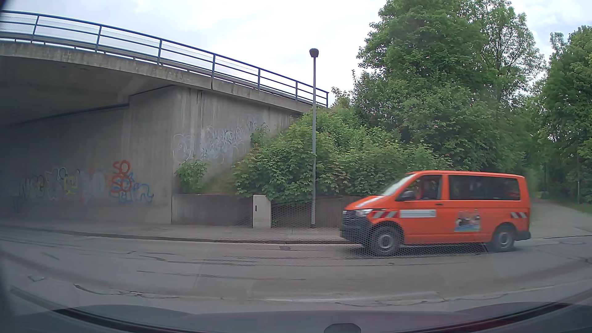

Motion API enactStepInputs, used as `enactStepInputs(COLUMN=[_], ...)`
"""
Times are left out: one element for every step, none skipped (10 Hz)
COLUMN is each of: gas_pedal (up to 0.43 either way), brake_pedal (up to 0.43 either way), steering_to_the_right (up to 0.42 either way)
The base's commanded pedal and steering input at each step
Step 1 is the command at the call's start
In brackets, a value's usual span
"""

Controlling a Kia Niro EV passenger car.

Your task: Follow the waypoints while adhering to traffic rules and regulations

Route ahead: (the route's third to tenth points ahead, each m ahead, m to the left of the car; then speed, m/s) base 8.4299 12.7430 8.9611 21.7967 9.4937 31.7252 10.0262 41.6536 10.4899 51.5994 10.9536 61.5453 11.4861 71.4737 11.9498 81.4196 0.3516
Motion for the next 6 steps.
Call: enactStepInputs(gas_pedal=[0.0, 0.0, 0.0, 0.0, 0.0, 0.0], brake_pedal=[0.116, 0.116, 0.116, 0.116, 0.116, 0.116], steering_to_the_right=[-0.096, -0.105, -0.116, -0.123, -0.125, -0.128])
